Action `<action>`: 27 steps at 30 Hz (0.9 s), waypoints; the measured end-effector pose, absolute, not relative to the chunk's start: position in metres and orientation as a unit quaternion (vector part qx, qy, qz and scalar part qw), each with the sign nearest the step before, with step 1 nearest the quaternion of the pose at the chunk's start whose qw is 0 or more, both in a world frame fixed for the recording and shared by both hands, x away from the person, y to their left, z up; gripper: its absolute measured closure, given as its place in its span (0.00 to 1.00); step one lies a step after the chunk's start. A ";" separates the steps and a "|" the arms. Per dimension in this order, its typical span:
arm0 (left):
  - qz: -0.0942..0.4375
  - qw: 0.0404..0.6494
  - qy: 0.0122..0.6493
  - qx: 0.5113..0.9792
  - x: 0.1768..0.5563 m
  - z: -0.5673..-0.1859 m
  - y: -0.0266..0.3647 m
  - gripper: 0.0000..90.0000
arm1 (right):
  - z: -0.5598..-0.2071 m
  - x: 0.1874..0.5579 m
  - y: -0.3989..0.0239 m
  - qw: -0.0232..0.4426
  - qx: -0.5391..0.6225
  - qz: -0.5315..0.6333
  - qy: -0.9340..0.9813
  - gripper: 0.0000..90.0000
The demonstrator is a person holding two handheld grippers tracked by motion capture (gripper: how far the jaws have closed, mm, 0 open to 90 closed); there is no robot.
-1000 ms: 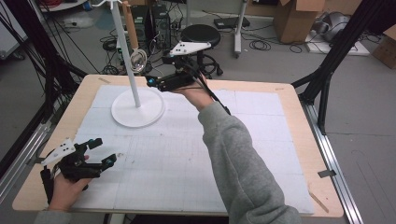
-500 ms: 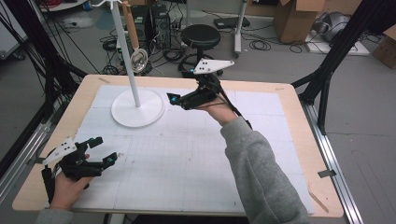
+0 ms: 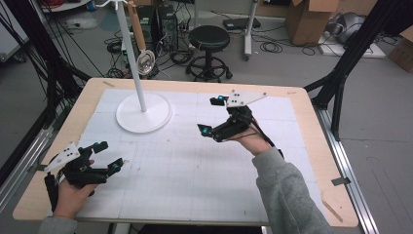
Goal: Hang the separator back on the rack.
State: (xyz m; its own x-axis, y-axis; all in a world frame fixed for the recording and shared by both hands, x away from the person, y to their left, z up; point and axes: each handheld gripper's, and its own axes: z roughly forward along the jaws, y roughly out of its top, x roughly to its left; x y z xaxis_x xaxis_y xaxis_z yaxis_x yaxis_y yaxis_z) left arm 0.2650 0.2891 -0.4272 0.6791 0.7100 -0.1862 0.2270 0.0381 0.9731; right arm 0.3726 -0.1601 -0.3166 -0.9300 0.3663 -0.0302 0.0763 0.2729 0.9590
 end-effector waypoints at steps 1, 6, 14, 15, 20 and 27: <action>0.192 0.627 0.350 0.669 0.265 -0.427 0.289 0.04 | -0.322 0.369 -0.169 0.124 0.146 0.590 0.784 0.00; 0.190 0.626 0.349 0.671 0.265 -0.428 0.287 0.04 | -0.334 0.363 -0.188 0.128 0.164 0.592 0.778 0.00; 0.188 0.626 0.351 0.671 0.267 -0.429 0.286 0.04 | -0.353 0.363 -0.221 0.134 0.201 0.598 0.764 0.00; 0.188 0.626 0.351 0.671 0.267 -0.429 0.286 0.04 | -0.355 0.363 -0.224 0.136 0.204 0.597 0.764 0.00; 0.188 0.624 0.351 0.672 0.267 -0.429 0.286 0.04 | -0.365 0.360 -0.239 0.139 0.220 0.596 0.760 0.00; 0.188 0.622 0.351 0.674 0.267 -0.429 0.286 0.04 | -0.373 0.356 -0.254 0.138 0.234 0.600 0.753 0.00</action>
State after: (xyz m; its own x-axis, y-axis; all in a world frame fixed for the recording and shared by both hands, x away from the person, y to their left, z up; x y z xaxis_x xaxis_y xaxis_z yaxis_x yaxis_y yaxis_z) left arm 0.2673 0.2859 -0.4290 0.6826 0.7075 -0.1829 0.2392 0.0202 0.9708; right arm 0.3557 -0.2545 -0.3728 -0.8529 0.5170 0.0730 0.1865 0.1710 0.9675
